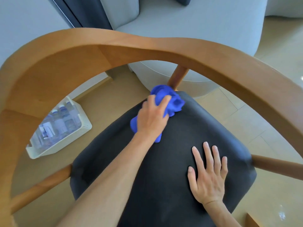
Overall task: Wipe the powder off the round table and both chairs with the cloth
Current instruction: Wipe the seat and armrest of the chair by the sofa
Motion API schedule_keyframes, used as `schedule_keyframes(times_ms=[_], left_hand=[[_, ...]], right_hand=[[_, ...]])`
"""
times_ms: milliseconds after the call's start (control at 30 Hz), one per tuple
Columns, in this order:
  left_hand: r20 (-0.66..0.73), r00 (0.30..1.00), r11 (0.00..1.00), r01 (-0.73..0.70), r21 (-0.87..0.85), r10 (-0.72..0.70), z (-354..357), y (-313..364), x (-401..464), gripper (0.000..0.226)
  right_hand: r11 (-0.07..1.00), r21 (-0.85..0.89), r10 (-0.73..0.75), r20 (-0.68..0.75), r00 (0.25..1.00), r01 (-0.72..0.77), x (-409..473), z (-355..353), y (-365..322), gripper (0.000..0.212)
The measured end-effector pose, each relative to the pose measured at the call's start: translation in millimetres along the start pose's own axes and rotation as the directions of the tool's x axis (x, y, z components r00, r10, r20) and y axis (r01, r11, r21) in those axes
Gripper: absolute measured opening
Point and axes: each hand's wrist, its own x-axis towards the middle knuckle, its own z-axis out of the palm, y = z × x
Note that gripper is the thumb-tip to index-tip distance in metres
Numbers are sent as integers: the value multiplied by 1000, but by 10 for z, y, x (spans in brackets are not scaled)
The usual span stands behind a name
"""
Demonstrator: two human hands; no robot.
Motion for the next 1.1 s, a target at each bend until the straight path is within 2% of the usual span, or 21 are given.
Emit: schedule_keyframes(times_ms=[67, 167, 367, 467, 533, 567, 633, 700, 733, 833, 900, 1000, 1100], left_hand=[[43, 990, 988, -136, 76, 133, 170, 294, 159, 52], [4, 967, 947, -250, 199, 255, 293, 360, 179, 54], [-70, 977, 954, -181, 239, 202, 57, -174, -345, 54], [-87, 995, 978, -24, 208, 43, -200, -702, -1042, 60], [-72, 980, 972, 193, 137, -185, -364, -993, -1582, 68], [-61, 944, 941, 330, 71, -326, -436, -1074, -1836, 66], [-52, 795, 794, 597, -118, -605, -505, -1132, -2213, 53], [-96, 609, 614, 758, -221, -787, -496, -1105, -2332, 47], [-123, 558, 571, 793, -210, -820, -491, -1092, -2309, 47], [-173, 507, 534, 822, -199, -845, -515, -1131, -2095, 45], [-186, 507, 533, 835, -136, -842, -505, -1194, -2003, 45], [-190, 557, 579, 811, -85, -808, -465, -1189, -2136, 46], [-181, 511, 532, 841, -97, -840, -359, -1040, -2491, 48]], right_hand=[[1000, 5, -4, -7, 1000, 4, 4, 5, -4, 59], [1000, 2, -14, -6, 1000, 14, 2, 15, 2, 58], [1000, 20, -7, 18, 1000, 7, 7, -35, -30, 57], [1000, 12, -2, 61, 998, 1, 1, -73, -43, 57], [1000, 11, 9, 85, 996, -10, -2, -91, -57, 57], [1000, 10, 15, 95, 995, -16, -3, -99, -64, 58], [1000, 12, 20, 112, 993, -22, -6, -105, -71, 59], [1000, 17, 20, 118, 993, -22, -15, -99, -73, 60], [999, 21, 22, 113, 993, -25, -21, -92, -73, 60], [999, 35, 30, 92, 995, -33, -29, -70, -65, 60], [999, 37, 31, 87, 996, -34, -36, -58, -63, 59], [998, 53, 26, 72, 997, -30, -44, -53, -65, 59], [997, 64, 28, 76, 997, -33, -53, -62, -69, 59]])
